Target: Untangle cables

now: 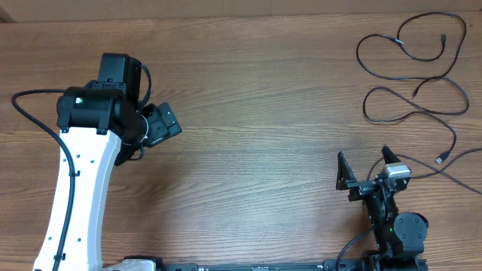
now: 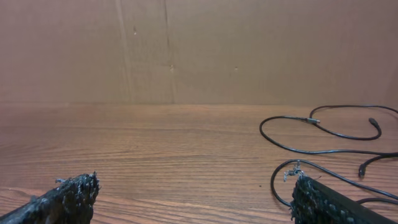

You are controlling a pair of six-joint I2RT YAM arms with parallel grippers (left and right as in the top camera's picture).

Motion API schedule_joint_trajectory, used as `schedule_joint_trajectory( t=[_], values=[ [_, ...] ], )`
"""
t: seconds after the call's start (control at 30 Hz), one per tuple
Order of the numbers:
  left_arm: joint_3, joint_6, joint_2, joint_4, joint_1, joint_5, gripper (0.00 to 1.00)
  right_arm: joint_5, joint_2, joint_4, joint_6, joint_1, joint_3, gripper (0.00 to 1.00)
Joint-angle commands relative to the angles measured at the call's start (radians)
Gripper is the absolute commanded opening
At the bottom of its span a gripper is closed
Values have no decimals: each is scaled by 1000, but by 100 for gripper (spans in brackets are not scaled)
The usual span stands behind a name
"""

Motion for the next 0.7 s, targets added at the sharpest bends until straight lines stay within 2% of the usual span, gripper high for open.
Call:
schedule_joint_trajectory(
  t=[0.0,0.3,0.47,0.67],
  values=[
    [21,12,-8,0,2,-10,99,13,-10,6,-5,5,-10,100],
    [14,11,-56,4,2,-37,100,13,-10,6,-5,5,-10,100],
    [-72,21,-158,26,2,-39,100,13,-10,6,-5,5,-10,100],
    [-309,163,-332,269,2,26,100,13,-10,6,-5,5,-10,100]
  ],
)
